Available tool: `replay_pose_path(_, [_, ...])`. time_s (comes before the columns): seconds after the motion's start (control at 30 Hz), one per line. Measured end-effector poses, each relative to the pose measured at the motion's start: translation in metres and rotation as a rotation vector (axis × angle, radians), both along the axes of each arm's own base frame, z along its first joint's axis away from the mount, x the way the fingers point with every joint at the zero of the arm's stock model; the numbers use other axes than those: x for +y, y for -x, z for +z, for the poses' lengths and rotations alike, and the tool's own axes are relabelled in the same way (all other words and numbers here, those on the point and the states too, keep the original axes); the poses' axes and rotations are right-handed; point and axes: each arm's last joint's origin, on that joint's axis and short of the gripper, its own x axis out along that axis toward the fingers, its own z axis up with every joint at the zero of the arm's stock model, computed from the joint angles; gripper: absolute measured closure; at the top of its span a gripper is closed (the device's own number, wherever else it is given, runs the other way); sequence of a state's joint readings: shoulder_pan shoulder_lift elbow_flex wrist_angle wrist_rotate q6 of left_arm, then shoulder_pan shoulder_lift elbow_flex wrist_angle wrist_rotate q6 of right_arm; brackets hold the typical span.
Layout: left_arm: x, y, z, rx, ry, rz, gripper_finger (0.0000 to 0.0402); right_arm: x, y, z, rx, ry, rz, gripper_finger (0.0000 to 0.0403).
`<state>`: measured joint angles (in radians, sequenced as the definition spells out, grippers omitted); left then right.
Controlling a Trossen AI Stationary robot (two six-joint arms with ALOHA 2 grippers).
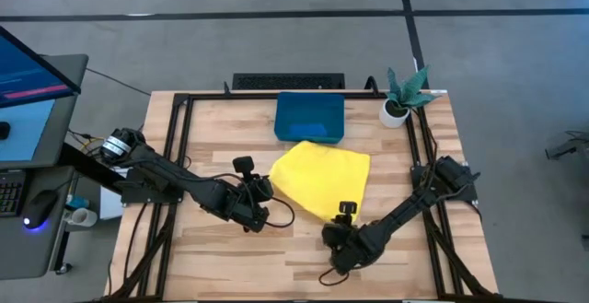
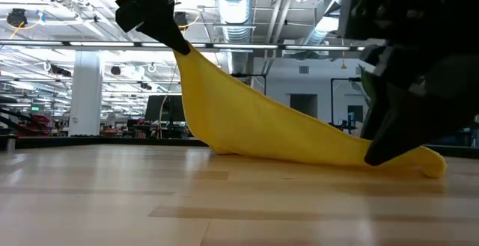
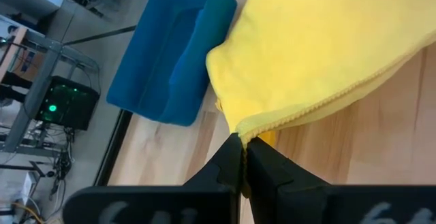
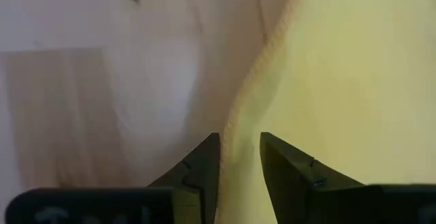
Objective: Roll microfiber towels into tight, uniform cylinder then place into a basket
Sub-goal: Roll the yellow microfiber cloth
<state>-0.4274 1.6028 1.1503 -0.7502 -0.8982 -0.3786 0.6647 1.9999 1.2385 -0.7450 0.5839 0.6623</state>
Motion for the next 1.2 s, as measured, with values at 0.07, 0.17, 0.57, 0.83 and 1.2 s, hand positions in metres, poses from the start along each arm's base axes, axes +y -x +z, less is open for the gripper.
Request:
replay_pose_path(0.07, [0.000,0.000,0.000,0.000,0.000,0.000,0.0401,-0.002,0.001,0.000,0.013,-0.010,-0.031,0.0275])
replay_pose_path(0.17, [0.000,0.000,0.000,0.006,-0.015,-0.005,0.0401,-0.004,0.006,-0.001,0.047,-0.010,-0.085,0.0275])
replay_pose_path(0.57, [-0.006,-0.010,0.036,-0.029,-0.077,-0.055,0.0401,-0.019,0.038,0.014,0.213,0.117,-0.277,0.0283])
replay_pose_path(0.83, [-0.011,-0.012,0.053,-0.026,-0.101,-0.095,0.0401,-0.008,0.061,0.033,0.224,0.152,-0.240,0.0305])
replay_pose_path(1.2, [-0.011,-0.014,0.070,-0.030,-0.161,-0.112,0.0401,0.001,0.076,0.043,0.223,0.156,-0.183,0.0308])
